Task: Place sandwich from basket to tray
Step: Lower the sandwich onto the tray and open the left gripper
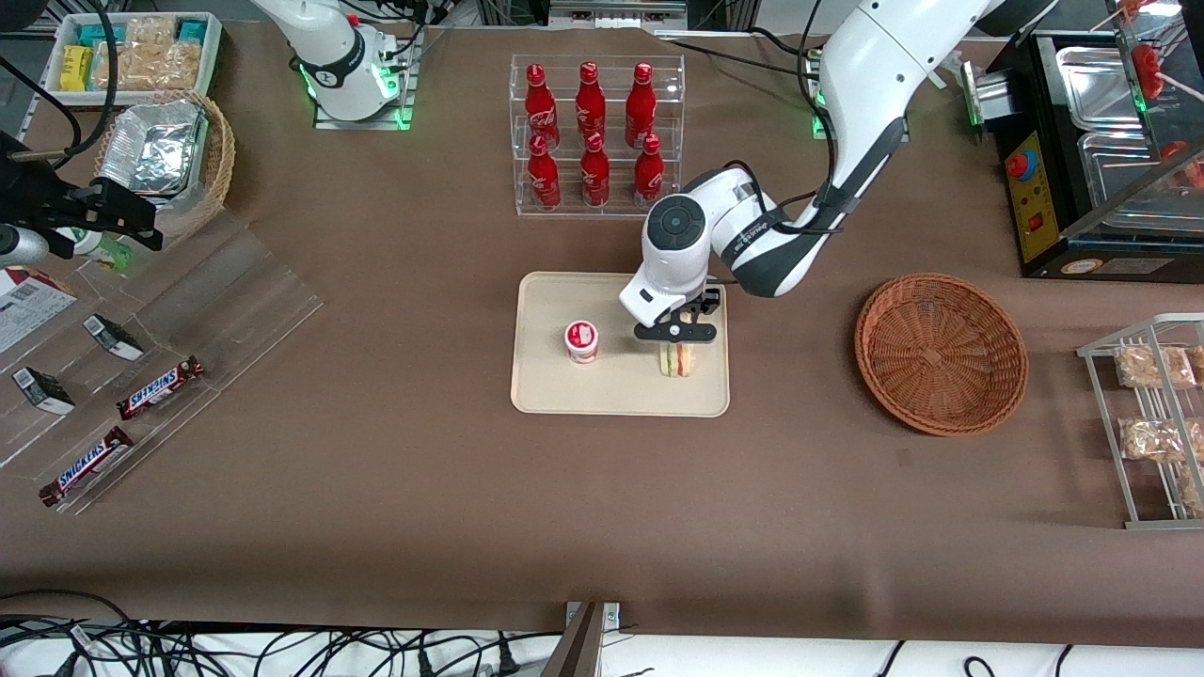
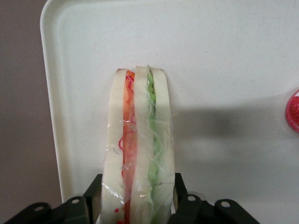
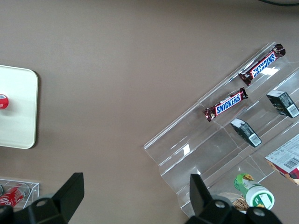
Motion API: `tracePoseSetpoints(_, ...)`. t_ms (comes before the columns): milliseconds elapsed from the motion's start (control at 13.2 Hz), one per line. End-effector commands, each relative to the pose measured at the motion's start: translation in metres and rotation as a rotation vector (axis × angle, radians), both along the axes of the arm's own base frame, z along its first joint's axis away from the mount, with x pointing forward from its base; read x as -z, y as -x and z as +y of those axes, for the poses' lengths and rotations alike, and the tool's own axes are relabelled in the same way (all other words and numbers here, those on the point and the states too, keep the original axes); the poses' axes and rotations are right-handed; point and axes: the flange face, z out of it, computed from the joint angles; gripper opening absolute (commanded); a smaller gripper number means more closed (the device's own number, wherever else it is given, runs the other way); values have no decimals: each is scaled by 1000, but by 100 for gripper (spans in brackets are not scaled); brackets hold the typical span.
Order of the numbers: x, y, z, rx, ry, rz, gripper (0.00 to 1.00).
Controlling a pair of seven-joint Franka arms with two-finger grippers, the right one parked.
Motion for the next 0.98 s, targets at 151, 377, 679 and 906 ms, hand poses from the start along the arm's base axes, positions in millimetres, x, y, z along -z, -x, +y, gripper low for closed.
tracePoseSetpoints(151, -35, -19, 11, -43, 0, -61, 100)
tracePoseSetpoints(377, -92, -47, 24, -139, 17, -57, 100)
tracePoseSetpoints(679, -170, -88, 68, -266, -5, -58, 100)
tracePoseSetpoints(906, -206, -97, 110, -336, -29, -60, 100)
